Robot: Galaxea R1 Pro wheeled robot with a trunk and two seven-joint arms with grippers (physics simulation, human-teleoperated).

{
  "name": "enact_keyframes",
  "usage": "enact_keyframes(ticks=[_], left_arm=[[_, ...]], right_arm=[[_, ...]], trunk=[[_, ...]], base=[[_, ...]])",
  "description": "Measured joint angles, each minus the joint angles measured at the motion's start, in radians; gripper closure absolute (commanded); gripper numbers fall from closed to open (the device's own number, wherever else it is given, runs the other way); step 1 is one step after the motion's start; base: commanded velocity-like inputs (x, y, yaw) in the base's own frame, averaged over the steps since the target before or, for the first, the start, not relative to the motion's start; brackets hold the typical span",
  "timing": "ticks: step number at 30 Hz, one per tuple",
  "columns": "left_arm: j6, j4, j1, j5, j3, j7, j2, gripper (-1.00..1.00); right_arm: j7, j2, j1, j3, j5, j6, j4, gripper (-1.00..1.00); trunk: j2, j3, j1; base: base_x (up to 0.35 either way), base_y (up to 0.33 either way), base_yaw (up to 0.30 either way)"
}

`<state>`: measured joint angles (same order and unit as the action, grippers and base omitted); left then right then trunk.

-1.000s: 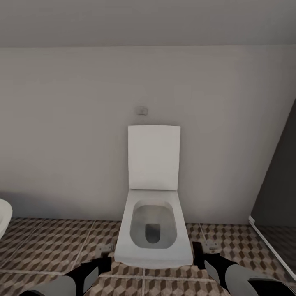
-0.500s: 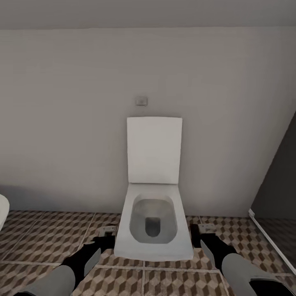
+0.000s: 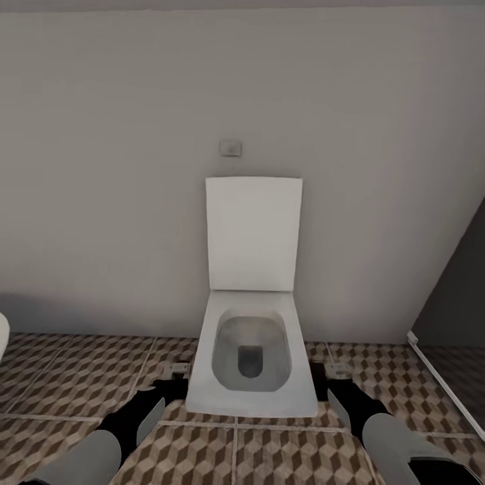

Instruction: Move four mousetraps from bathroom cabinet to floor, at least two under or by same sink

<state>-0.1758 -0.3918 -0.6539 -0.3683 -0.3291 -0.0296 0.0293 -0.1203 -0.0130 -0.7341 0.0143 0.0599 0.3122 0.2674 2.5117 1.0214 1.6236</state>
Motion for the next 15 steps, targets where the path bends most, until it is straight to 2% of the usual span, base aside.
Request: enact_keyframes(ticks=[6,15], left_arm=[[-0.002,0.008,0.000,0.000,-0.001,0.000,-0.005,1.00],[-0.002,0.011,0.000,-0.001,0.002,0.000,-0.016,1.00]], right_arm=[[0.000,-0.007,0.001,0.001,0.002,-0.068,-0.080,1.00],[0.000,-0.009,0.001,0.001,0.002,-0.093,-0.101,1.00]], trunk=[[0.001,0.023,0.003],[0.004,0.058,0.007]], base=[[0.000,0.000,0.000],[0.000,0.000,0.000]])
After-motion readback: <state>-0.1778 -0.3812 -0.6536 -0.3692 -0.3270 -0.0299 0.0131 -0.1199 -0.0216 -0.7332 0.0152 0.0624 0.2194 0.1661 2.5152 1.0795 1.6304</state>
